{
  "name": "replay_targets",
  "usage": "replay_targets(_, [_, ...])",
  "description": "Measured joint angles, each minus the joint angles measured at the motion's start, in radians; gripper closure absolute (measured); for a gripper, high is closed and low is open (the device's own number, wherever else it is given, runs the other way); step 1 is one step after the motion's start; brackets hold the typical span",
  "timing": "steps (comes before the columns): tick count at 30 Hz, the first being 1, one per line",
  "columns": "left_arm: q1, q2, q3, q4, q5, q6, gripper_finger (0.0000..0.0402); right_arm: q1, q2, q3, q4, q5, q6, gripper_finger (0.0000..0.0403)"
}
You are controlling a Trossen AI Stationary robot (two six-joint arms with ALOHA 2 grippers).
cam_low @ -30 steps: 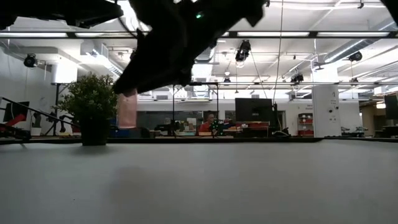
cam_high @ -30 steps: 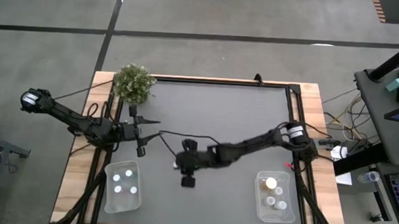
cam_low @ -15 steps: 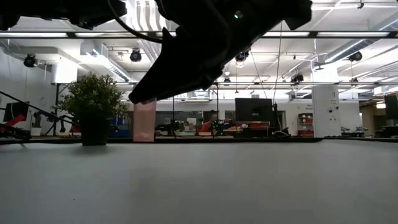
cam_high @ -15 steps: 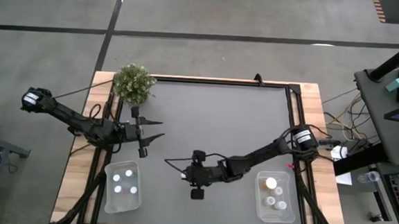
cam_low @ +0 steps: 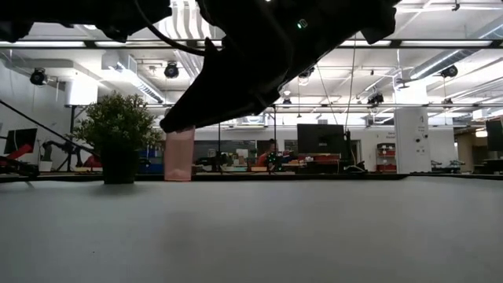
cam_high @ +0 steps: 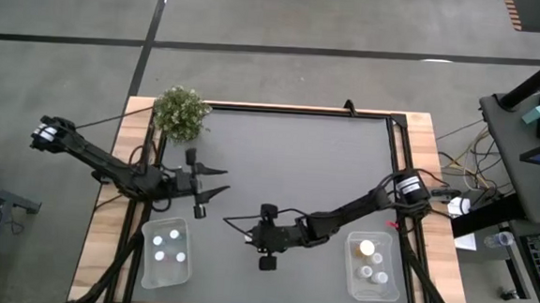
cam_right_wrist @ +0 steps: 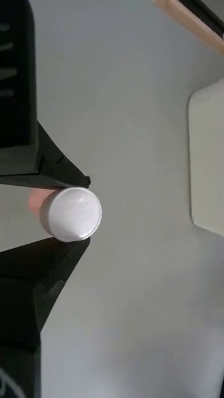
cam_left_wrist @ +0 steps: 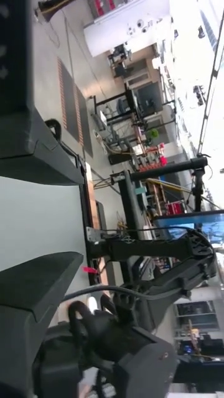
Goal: Pick and place medicine bottles into bin by pill shape (circle, oval)
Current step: Put the orange tablet bottle into the gray bin
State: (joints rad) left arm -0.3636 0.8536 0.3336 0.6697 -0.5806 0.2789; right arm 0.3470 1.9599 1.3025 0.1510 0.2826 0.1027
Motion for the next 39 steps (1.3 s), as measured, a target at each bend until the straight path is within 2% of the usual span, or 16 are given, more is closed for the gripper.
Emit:
replay_targets(7, [-0.005,0.082,0.002,0.102,0.002,-0.011,0.0235,0.000,0.019,-0.006,0.007,-0.001,0.001,0.0298])
replay_targets(15, [-0.005,0.127,0.035,0.112,0.002,-0.011,0.0235,0.000,0.021,-0.011,0.011,-0.002,0.035,0.0295])
replay_targets(29, [-0.005,0.134,0.040,0.109,0.001,-0.012,0.0235,0.000,0.020,-0.015,0.008,-0.003,0.037,0.0210])
replay_targets(36, [-0.006,0.137,0.040,0.106,0.001,-0.066,0.0235,0.008,-0.102,-0.014,-0.098,0.010,-0.030,0.0203])
replay_targets(39, [-0.006,0.146,0.040,0.108,0.001,-0.143,0.0235,0.044,-0.180,-0.054,-0.131,0.080,-0.089,0.0208])
